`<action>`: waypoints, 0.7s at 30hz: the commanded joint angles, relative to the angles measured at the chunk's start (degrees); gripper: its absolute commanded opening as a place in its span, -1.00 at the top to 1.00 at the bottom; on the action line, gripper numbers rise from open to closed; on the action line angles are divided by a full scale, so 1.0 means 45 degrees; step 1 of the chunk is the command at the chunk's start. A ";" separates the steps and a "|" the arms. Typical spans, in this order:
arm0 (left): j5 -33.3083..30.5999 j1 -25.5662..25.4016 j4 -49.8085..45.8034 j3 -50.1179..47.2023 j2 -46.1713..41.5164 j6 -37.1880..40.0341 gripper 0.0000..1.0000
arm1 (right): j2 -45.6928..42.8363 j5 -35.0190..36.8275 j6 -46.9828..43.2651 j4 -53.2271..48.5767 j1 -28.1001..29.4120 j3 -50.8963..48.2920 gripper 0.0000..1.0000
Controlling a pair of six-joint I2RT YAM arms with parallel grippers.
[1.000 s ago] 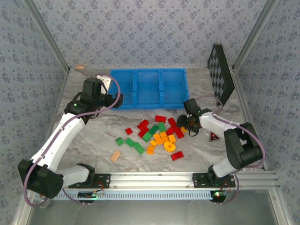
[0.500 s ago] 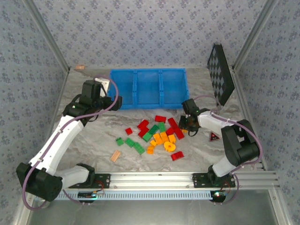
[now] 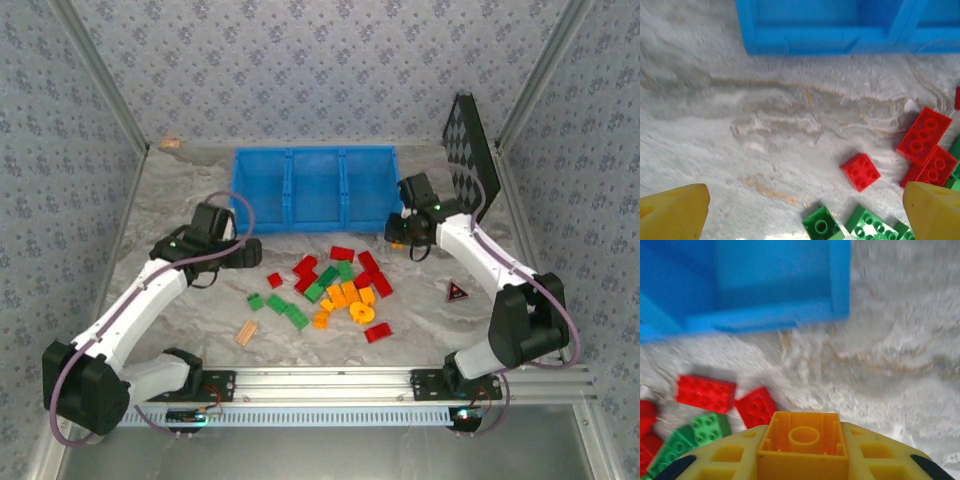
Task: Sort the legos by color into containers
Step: Place the lego in the container.
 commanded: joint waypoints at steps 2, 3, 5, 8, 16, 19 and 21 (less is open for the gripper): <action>0.0356 -0.0429 -0.0204 -0.0978 -0.0318 -0.2058 -0.96 | 0.0773 0.0145 -0.1205 -0.0795 -0.0003 0.1997 0.51; 0.0423 -0.0497 -0.0201 -0.1237 -0.0304 -0.2448 -0.96 | 0.1107 0.0228 -0.1474 -0.0737 0.0042 0.2421 0.51; 0.0537 -0.0601 0.0346 -0.1707 -0.0322 -0.3070 -0.95 | 0.1812 0.0371 -0.1949 -0.0611 0.0058 0.3173 0.51; 0.0590 -0.0741 0.0665 -0.2224 -0.0304 -0.3816 -0.95 | 0.2876 0.0429 -0.2442 -0.0228 0.0133 0.4215 0.51; 0.0782 -0.0878 0.1317 -0.3185 -0.0005 -0.5071 -0.90 | 0.5769 0.0362 -0.2782 0.0375 0.0210 0.6673 0.51; 0.0823 -0.0908 0.1382 -0.3368 0.0166 -0.5334 -0.87 | 0.6722 0.0287 -0.2821 0.0284 0.0230 0.7473 0.51; 0.0823 -0.0946 0.1417 -0.3431 0.0308 -0.5455 -0.85 | 0.7260 0.0287 -0.2841 0.0188 0.0243 0.7905 0.50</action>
